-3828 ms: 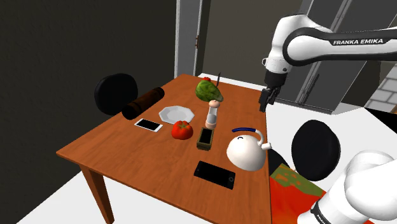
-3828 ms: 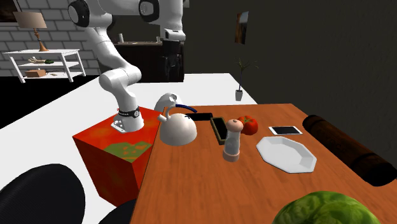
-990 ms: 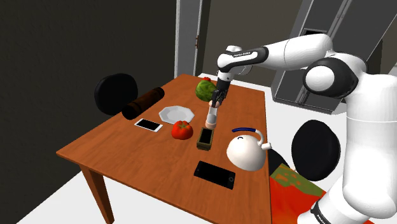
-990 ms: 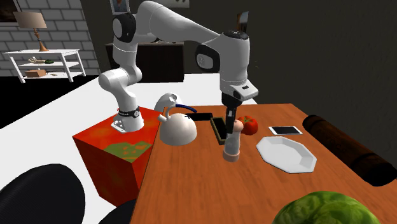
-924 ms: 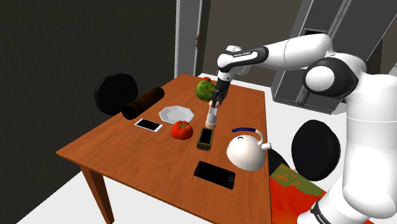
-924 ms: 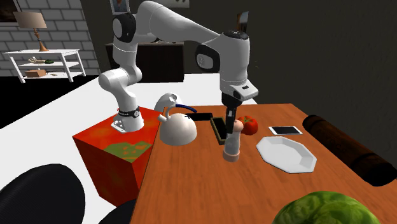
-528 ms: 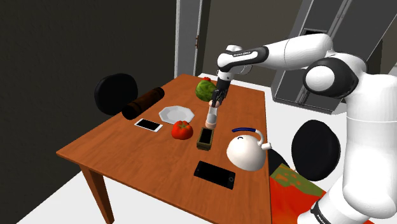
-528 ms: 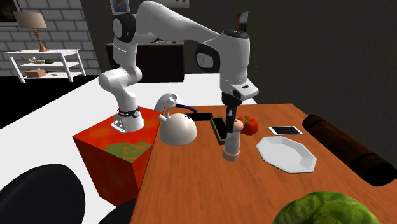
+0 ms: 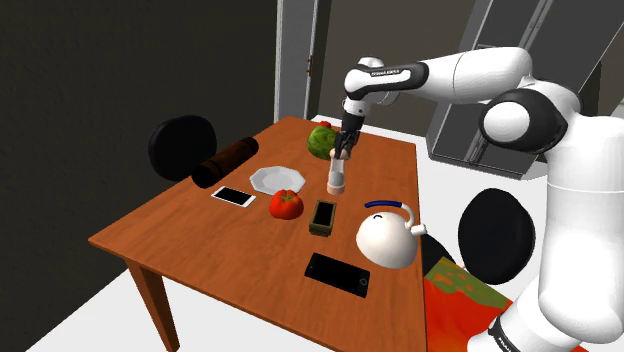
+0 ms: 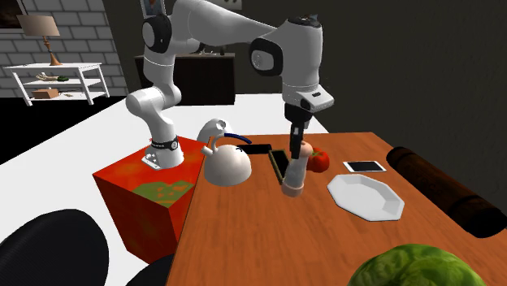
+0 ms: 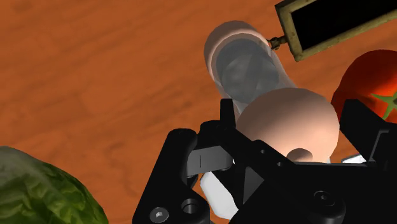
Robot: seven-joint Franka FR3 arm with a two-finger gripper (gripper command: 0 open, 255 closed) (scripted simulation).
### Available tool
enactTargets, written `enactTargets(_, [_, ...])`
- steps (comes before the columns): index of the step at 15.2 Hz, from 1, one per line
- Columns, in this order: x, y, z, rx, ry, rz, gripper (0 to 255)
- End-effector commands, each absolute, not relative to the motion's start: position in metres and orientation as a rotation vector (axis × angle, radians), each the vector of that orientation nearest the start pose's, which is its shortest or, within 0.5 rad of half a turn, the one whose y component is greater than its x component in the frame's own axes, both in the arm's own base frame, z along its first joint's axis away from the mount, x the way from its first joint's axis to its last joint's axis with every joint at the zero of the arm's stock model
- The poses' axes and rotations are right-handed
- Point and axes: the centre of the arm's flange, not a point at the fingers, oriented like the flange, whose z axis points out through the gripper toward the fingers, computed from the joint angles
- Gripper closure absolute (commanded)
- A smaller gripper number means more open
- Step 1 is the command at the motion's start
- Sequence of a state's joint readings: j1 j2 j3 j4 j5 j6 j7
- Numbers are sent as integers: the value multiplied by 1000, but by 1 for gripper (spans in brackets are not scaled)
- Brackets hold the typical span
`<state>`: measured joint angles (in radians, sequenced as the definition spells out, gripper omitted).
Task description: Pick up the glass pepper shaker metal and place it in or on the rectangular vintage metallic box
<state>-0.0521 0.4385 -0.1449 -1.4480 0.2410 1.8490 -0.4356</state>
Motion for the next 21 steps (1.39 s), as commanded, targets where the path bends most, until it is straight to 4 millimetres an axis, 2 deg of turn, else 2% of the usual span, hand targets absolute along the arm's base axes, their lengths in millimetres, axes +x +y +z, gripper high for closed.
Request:
enactTargets(1, [675,-100,447,-2958,-269,-32,255])
enactTargets(14, [675,-100,515,-2958,-269,-32,255])
enactTargets(21, [628,-30,553,-2958,-269,-32,255])
